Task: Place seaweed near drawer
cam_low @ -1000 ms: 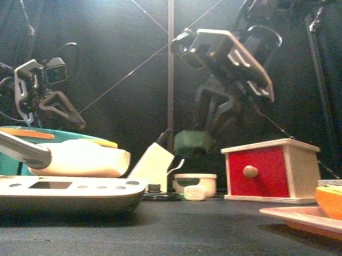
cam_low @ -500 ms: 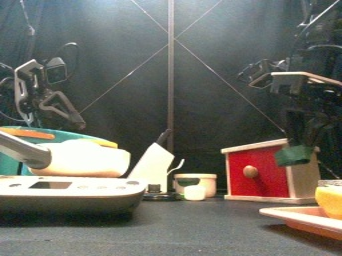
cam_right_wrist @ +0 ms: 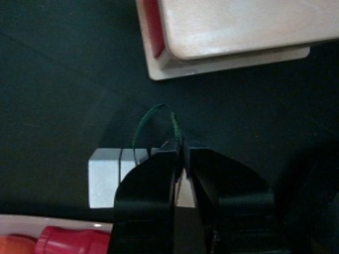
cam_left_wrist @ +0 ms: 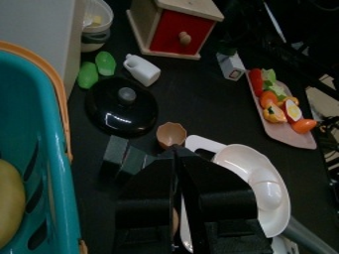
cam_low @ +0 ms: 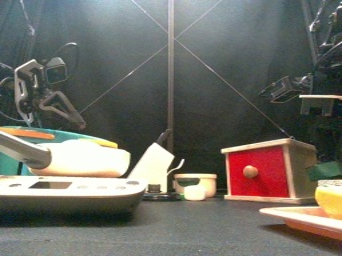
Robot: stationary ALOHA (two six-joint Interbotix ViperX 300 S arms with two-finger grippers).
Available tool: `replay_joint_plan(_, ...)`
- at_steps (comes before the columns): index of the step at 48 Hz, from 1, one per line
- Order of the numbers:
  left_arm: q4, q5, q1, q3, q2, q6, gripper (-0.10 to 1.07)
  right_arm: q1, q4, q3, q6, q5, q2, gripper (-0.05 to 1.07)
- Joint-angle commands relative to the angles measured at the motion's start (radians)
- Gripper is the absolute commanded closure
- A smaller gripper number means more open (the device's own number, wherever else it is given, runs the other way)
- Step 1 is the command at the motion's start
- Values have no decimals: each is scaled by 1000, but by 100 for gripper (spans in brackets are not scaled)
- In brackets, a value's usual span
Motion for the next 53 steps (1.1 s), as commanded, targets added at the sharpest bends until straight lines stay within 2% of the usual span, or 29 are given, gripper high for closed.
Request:
replay_joint_plan(1, -2, -3, -2, -11, 2, 2, 55, -12, -3, -6, 3, 32, -29, 32)
replay_joint_plan(10, -2, -3, 0, -11, 2, 2, 55, -15, -3, -12, 3, 100, -32, 13)
replay_joint_plan(16, -2, -3, 0, -11, 2, 2, 55, -17, -6, -23, 3, 149, -43, 6)
replay_joint_plan(41, -2, -3, -2, -11, 2, 2, 55, -17, -32, -43, 3, 158, -61, 6)
replay_joint_plan(53, -2, -3, -2, -11, 2, 2, 55, -15, -29, -46, -11, 97, -61, 6)
